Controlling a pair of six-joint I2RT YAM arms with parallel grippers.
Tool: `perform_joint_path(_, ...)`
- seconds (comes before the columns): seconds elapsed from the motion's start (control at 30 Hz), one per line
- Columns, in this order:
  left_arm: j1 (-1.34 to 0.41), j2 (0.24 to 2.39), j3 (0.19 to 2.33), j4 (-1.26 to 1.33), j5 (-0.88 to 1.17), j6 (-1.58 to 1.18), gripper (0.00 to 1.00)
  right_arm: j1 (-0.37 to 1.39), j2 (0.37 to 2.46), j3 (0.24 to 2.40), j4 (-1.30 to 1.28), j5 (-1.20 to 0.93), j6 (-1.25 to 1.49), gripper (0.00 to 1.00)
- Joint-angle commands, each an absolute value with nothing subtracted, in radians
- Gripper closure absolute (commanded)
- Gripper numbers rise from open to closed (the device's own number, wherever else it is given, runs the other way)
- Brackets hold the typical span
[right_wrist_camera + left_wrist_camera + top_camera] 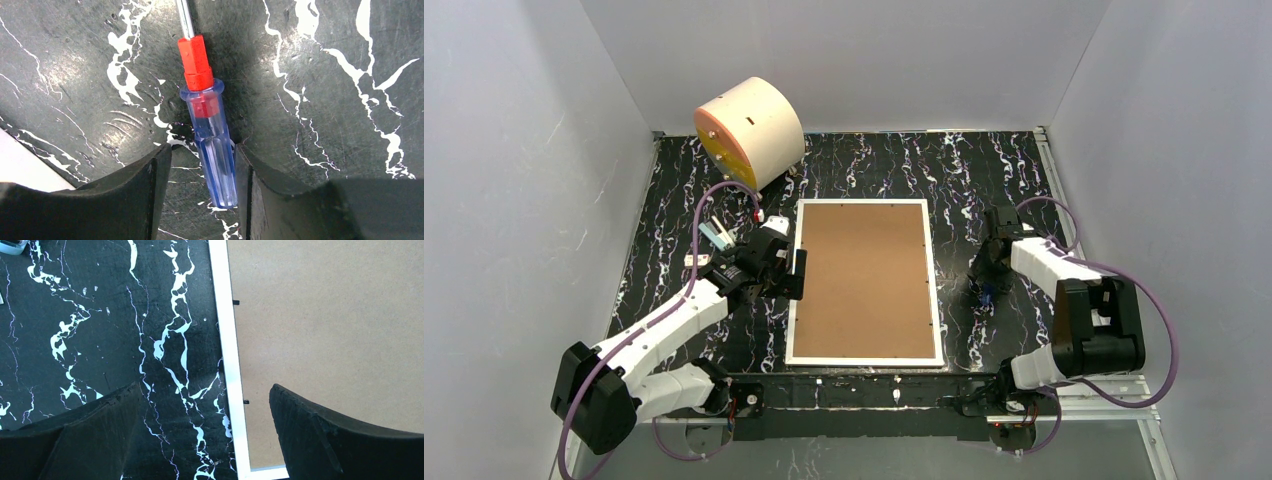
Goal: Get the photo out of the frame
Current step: Pick up the screwdriver from the center of the board.
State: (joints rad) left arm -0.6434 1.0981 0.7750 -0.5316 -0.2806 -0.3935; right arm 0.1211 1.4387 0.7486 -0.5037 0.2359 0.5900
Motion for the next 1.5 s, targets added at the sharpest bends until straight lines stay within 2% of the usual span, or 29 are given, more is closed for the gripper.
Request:
perform_joint_path(0.0,-0.638,1.081,0.769,-0.548,-0.315,-0.394,0.02,0.137,1.495,0.744,-0.477,0.244,0.591,0.43)
perform_joint_path(0.17,-0.638,1.081,0.768,-0.548,-0.316,-0.393,0.02,0.168,1.517,0.750,-0.480,0.267,0.597,0.45)
perform_joint_path(0.3,-0.638,1.078,0.767,-0.548,-0.317,-0.393,0.02,0.186,1.526,0.758,-0.491,0.290,0.605,0.53)
perform_joint_path(0.4,-0.638,1.075,0.767,-0.549,-0.321,-0.394,0.02,0.188,1.512,0.755,-0.489,0.289,0.606,0.64)
perform_joint_path(0.5,-0.638,1.074,0.766,-0.549,-0.320,-0.394,0.02,0.188,1.481,0.749,-0.481,0.268,0.593,0.70)
perform_joint_path(0.57,-0.638,1.074,0.766,-0.548,-0.316,-0.394,0.02,0.187,1.448,0.745,-0.471,0.233,0.573,0.86)
perform_joint_path(0.6,-0.638,1.072,0.766,-0.546,-0.313,-0.394,0.02,0.187,1.427,0.744,-0.469,0.216,0.569,0.89)
perform_joint_path(0.83,-0.638,1.059,0.760,-0.542,-0.305,-0.394,0.02,0.188,1.260,0.745,-0.435,0.014,0.519,0.92)
perform_joint_path(0.97,-0.637,1.057,0.761,-0.539,-0.288,-0.396,0.02,0.187,1.153,0.725,-0.370,-0.219,0.485,0.98)
perform_joint_path(1.17,-0.630,1.050,0.771,-0.463,-0.145,-0.420,0.01,0.192,1.065,0.704,-0.277,-0.639,0.425,0.99)
perform_joint_path(1.47,-0.619,1.109,0.892,-0.341,0.115,-0.431,0.02,0.361,0.999,0.715,-0.255,-0.780,0.367,0.99)
